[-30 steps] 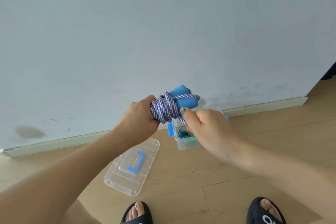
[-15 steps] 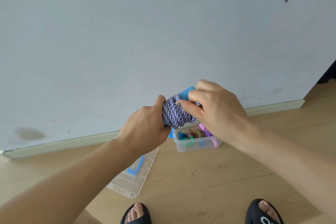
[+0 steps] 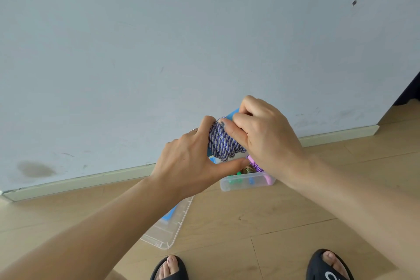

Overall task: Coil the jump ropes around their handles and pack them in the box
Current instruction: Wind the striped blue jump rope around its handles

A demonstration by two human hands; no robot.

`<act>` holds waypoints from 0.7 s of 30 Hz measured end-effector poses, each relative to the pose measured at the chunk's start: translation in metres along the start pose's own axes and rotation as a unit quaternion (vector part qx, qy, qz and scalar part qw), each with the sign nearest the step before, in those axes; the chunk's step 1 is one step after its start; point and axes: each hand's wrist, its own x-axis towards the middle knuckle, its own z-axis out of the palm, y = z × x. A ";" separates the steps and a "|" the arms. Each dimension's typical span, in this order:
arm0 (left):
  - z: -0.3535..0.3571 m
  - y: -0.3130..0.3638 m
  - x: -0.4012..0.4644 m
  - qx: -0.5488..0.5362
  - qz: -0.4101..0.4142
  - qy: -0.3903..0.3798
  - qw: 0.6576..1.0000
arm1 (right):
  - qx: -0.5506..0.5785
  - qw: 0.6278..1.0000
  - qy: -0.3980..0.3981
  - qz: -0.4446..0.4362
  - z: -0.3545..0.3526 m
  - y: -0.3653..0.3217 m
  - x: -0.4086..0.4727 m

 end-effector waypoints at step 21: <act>0.003 0.012 0.017 -0.050 -0.001 0.013 0.999 | 0.027 0.999 0.013 0.032 -0.003 -0.009 0.010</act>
